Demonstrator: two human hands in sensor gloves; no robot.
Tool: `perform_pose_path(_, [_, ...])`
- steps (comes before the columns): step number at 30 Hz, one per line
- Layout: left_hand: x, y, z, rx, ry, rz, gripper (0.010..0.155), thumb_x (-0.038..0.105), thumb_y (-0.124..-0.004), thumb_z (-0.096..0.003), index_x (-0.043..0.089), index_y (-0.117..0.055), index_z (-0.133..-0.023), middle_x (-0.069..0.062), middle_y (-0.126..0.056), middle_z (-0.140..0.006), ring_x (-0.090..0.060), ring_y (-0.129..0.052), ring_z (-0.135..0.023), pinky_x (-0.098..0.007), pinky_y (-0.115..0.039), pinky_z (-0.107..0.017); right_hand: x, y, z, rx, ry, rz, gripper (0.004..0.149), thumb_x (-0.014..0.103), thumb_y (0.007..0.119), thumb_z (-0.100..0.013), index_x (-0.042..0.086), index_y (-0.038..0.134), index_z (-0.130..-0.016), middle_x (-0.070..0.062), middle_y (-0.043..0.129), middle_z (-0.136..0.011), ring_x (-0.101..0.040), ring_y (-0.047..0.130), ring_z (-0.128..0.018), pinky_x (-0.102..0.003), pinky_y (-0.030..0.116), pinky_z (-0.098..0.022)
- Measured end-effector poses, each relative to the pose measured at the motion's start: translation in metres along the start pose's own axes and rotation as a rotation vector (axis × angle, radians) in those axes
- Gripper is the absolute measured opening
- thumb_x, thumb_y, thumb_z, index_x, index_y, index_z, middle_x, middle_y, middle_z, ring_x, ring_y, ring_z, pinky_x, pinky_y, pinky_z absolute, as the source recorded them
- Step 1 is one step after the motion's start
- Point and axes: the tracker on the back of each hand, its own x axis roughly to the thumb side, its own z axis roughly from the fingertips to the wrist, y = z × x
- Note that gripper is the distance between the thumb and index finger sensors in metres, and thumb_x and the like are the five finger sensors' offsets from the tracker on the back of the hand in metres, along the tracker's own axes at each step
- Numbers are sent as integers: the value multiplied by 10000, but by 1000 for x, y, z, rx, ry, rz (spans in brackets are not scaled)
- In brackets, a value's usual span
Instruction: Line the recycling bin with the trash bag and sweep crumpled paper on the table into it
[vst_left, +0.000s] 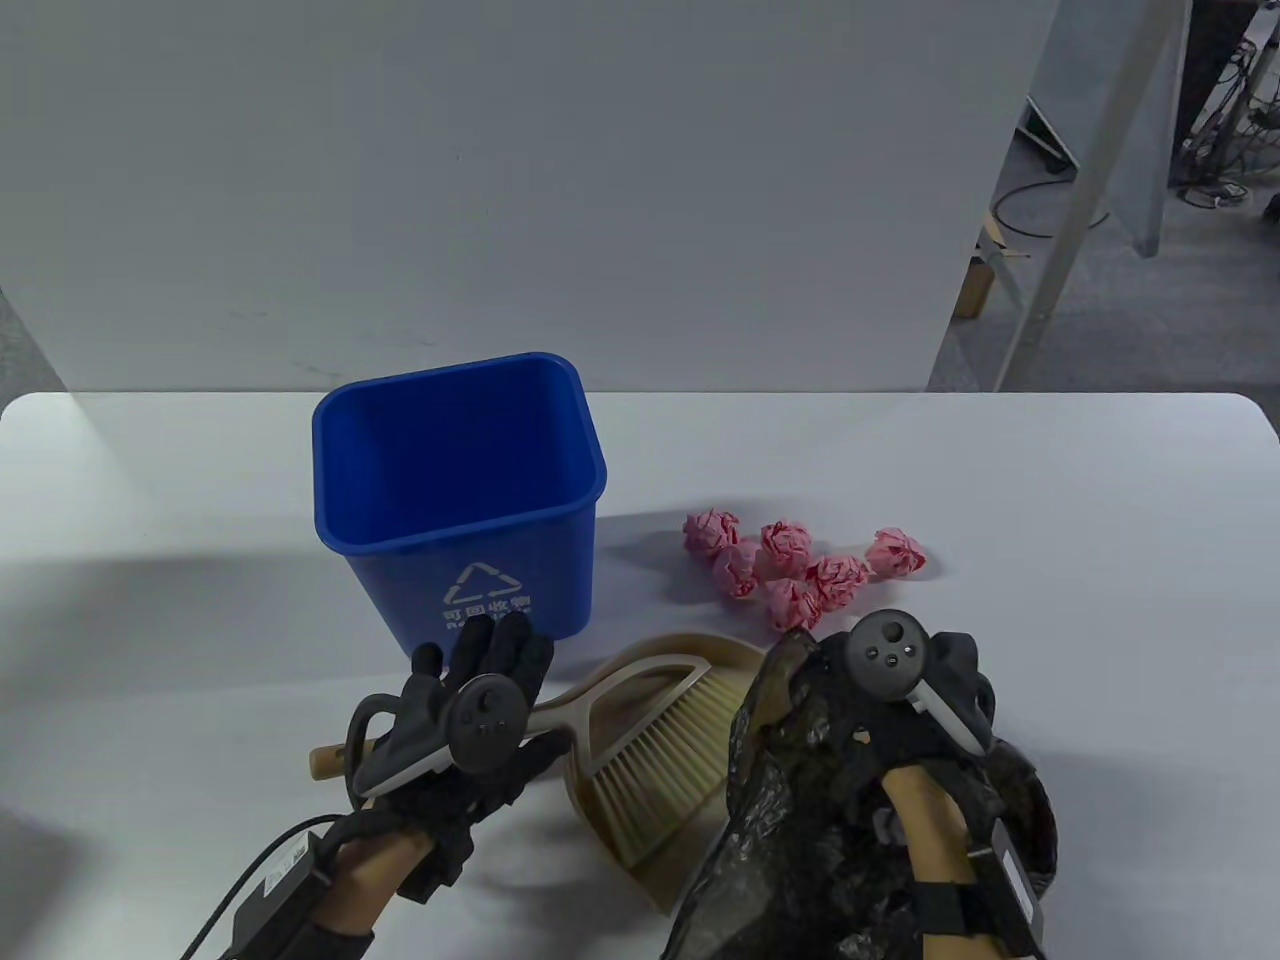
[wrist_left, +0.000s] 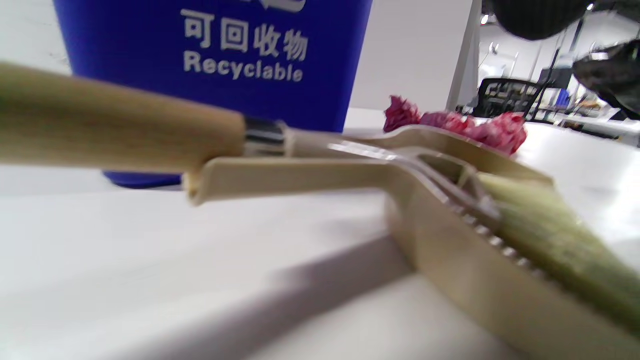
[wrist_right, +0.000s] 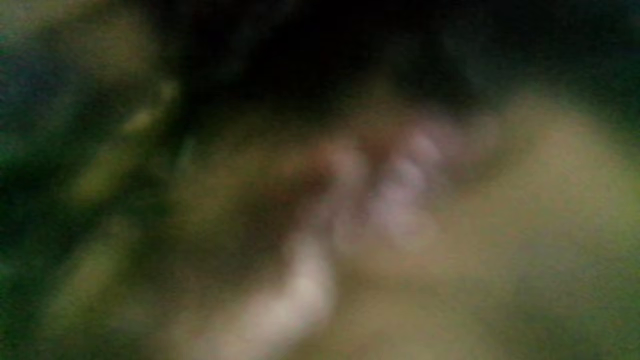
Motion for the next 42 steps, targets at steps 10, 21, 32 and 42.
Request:
perform_pose_path(10, [81, 40, -17, -73, -257, 573, 1131, 814, -538, -436, 92, -11, -1129, -270, -27, -1221, -586, -373, -1143, -681, -554, -769, 59, -15, 25, -394, -296, -51, 378, 362, 664, -590, 141, 738, -888, -67, 911, -672, -78, 901, -264, -375, 878, -315])
perform_pose_path(21, [78, -3, -56, -84, -77, 679, 442, 373, -749, -580, 173, -792, -972, 1, -1033, -761, -64, -1085, -312, -328, -928, -215, 51, -19, 30, -293, -351, -431, 620, 422, 612, -609, 69, 469, -1099, -261, 593, -1040, -339, 819, -754, -610, 688, -595])
perform_pose_path(32, [-4, 49, -13, 490, 47, 1055, 458, 388, -691, -605, 193, -712, -1019, 11, -981, -869, -60, -1117, -459, -311, -960, -299, 80, -37, 59, -463, -601, -414, 599, 485, 581, -610, 114, 562, -1079, -214, 626, -1076, -357, 798, -825, -625, 669, -617])
perform_pose_path(42, [45, 22, -24, 149, -245, 944, 574, 420, -672, -591, 168, -594, -1101, -128, -782, -1076, -225, -1074, -670, -420, -923, -424, 97, 29, 44, 63, -438, -550, 890, 536, 661, -577, -63, 255, -1095, -379, 388, -1085, -430, 713, -863, -644, 649, -616])
